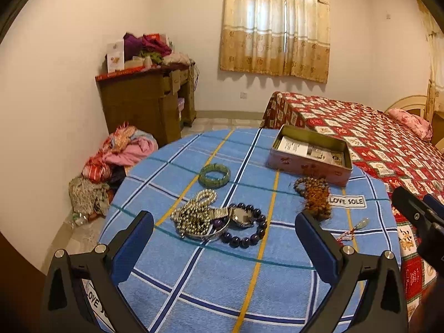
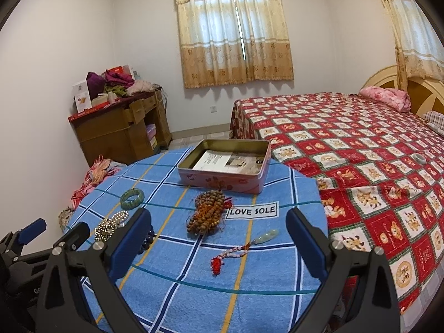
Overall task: Organize jewelry
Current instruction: 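Grasp the green jade bangle with the left tool while the right tool grasps the brown bead bracelet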
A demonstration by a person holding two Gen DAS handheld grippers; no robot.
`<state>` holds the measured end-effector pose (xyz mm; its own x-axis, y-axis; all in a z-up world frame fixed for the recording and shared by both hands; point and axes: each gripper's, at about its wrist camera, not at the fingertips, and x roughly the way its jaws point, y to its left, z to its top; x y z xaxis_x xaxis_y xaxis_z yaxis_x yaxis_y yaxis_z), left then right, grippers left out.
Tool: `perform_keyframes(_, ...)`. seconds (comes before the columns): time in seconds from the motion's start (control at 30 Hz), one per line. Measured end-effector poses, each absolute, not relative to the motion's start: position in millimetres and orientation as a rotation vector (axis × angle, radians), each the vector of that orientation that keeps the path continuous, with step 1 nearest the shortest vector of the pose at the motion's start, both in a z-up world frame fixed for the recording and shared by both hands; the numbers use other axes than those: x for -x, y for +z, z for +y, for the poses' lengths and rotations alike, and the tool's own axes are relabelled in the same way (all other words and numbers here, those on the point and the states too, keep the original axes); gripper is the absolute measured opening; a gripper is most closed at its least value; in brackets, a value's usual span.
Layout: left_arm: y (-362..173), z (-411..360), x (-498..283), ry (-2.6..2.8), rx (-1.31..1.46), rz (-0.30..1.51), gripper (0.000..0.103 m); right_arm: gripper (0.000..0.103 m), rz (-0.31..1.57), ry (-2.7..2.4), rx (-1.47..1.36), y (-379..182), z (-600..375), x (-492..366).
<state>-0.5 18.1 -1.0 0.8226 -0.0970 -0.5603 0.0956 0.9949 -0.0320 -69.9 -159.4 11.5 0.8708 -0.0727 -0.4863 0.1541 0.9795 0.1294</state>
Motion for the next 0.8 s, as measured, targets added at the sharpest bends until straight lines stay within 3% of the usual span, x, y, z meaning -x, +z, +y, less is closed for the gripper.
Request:
perform_keyframes(0.2, -19, 36, -13, -0.079, 0.023, 0.659, 0.101, 0.085, 0.571, -0.085, -0.181, -3, -159, 53)
perform_keyframes(0.27, -25, 39, -19, -0.072, 0.013, 0.676, 0.101, 0.07, 0.613, -0.069, -0.194, -11, -160, 44)
perform_keyframes(0.3, -27, 42, -23, -0.074, 0.013, 0.684, 0.101, 0.068, 0.633, -0.061, -0.2, -14, -160, 41)
perform_keyframes(0.67, -20, 74, -138, -0.159, 0.167, 0.82, 0.098, 0.07, 0.73, 0.009, -0.326, -15, -185, -32)
perform_keyframes(0.73, -27, 65, -168, -0.165, 0.15, 0.852, 0.081, 0.07, 0.768, 0.026, -0.342, -22, -185, -48)
perform_keyframes(0.8, -39, 54, -190, -0.172, 0.118, 0.912, 0.078, 0.07, 0.811, 0.02, -0.342, -32, -183, -61)
